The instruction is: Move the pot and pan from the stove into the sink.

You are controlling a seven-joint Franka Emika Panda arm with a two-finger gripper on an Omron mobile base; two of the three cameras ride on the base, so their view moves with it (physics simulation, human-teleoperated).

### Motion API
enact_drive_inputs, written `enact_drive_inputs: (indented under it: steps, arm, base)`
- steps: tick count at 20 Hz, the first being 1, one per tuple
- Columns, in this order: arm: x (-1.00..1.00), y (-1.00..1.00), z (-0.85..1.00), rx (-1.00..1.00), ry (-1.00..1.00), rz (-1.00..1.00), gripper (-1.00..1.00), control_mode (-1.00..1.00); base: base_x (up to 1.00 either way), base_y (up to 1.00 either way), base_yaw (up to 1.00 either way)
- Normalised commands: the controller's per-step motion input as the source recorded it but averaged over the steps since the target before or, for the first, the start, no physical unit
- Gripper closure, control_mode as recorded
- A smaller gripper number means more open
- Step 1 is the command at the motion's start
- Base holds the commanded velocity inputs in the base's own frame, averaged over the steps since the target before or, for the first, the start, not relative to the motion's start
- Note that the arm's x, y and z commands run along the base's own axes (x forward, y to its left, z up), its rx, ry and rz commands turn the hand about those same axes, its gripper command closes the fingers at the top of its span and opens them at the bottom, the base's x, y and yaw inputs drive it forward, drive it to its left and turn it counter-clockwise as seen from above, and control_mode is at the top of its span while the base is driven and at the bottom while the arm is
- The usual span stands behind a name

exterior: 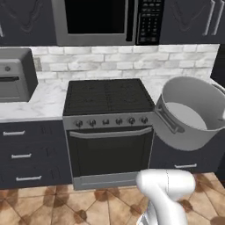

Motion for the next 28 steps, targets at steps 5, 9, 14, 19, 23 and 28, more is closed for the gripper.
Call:
enact_drive_inputs:
  steps: [5,9,14,19,23,28]
  arm:
    - [0.00,0.00,0.00,0.00,0.00,0.00,1.00,1.00]
    - [0.00,0.00,0.00,0.00,0.00,0.00,1.00,1.00]
    - [0.00,0.00,0.00,0.00,0.00,0.00,1.00,1.00]
    - [0.00,0.00,0.00,0.00,0.00,0.00,1.00,1.00]
    - [0.00,0.00,0.00,0.00,0.00,0.00,1.00,1.00]
    - [0.00,0.00,0.00,0.00,0.00,0.00,1.00,1.00]
  base:
    - [-0.01,-0.07,-0.09]
    - [0.08,0.00,-0.41]
    - [0.08,0.00,-0.46]
    - [0.07,0.00,-0.46]
    - [0.05,0.00,-0.46]
    - [0.07,0.00,-0.46]
